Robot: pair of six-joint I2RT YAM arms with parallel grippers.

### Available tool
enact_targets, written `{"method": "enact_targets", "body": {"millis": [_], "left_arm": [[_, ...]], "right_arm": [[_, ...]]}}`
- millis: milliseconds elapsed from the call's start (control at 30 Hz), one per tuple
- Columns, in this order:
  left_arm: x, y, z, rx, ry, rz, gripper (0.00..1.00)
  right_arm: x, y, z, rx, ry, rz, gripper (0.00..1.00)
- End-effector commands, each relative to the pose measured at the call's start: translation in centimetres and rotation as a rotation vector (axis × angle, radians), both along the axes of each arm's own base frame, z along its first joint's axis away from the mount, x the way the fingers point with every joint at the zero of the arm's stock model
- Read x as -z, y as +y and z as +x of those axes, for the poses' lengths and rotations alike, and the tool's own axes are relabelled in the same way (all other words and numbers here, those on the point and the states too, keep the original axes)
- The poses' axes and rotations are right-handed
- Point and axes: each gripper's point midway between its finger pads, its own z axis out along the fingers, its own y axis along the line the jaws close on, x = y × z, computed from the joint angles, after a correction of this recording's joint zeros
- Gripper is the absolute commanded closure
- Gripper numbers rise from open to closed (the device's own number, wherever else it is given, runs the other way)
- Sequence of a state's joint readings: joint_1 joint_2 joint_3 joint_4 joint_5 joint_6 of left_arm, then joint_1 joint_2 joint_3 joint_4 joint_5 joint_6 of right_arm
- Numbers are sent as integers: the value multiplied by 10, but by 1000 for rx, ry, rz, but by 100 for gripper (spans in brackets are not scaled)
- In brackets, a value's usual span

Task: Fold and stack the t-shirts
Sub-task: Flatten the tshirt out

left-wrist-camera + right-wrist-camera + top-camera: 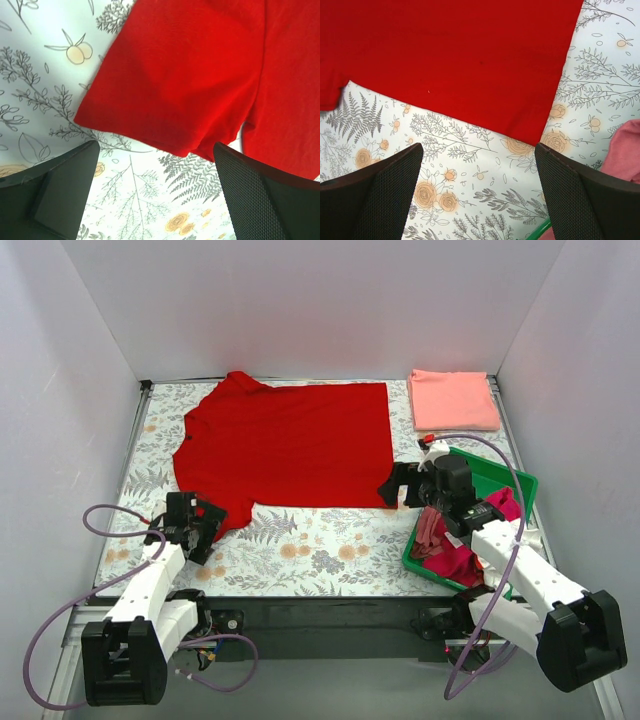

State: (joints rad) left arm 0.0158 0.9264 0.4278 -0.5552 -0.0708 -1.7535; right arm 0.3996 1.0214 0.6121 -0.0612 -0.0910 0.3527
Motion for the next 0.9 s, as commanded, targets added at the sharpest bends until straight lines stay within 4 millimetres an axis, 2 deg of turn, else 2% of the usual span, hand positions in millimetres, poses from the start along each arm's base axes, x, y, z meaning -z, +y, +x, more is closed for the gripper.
{"method": "enact_targets", "body": {"millis": [0,367,567,700,800,833,867], "left_arm": [[9,6,-7,-54,30,15,3],[19,39,-14,-210,112,148,18],[20,38,-8,-201,77,139,26],[25,39,-8,-195,86,152,42],[27,38,-7,-183,95,154,64],[26,38,-6,-174,92,156,77],[26,38,-6,-174,93,156,85]], "right_arm": [[-12,6,-1,-27,-54,39,2],[-6,12,-2,-61,-51,52,2],[-5,12,-1,-58,-51,53,2],[-2,7,0,-14,-38,55,2],[-2,4,1,18,-37,62,2],[-3,3,1,25,-39,63,2],[-2,1,2,38,-39,62,2]]}}
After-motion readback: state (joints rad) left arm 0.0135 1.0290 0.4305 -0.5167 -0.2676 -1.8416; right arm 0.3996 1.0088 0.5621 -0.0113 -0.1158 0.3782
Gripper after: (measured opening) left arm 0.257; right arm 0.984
